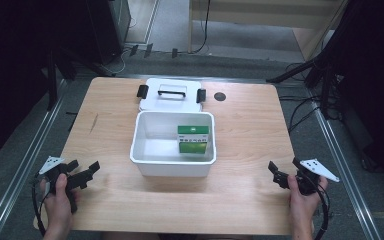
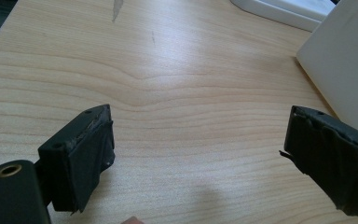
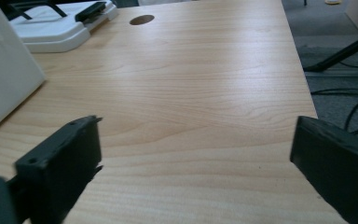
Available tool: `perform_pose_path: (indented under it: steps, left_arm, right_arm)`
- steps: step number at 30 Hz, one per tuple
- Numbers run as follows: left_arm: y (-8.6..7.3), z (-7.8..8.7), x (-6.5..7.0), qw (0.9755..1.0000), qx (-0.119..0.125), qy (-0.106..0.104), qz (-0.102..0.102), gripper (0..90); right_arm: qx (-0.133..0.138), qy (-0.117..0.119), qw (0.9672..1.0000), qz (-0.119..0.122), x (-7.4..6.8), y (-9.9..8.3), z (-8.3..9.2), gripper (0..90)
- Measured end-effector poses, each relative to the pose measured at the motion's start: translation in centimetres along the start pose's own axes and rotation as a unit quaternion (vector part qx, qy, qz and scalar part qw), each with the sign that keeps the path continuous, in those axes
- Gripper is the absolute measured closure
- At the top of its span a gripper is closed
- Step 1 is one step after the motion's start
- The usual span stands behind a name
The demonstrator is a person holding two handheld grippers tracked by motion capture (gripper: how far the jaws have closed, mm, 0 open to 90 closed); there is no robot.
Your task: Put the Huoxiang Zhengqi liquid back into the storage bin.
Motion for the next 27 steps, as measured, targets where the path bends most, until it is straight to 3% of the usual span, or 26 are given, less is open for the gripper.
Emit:
perform_pose_path:
  steps: [13,27]
  left_arm:
    - [0.0,0.0,0.1,1.0,-0.001,0.0,-0.001,9.2]
    - [0.0,0.0,0.0,1.0,-0.001,-0.001,-0.001,9.2]
  right_arm:
    - [0.007,-0.028,0.9996,-0.001,2.2,-1.1,3.2,0.0]
    - [0.007,-0.022,0.9997,-0.012,3.0,-2.2,5.4,0.0]
Point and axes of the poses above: each handheld gripper's, and its own axes: z roughly backward along the jaws, y roughly out of its top, x roughly to its right, the point moved 8 cm from there along -z, roughly forward along the jaws, and after that the axes turned 7 degrees about x, right-handed, at the moved point
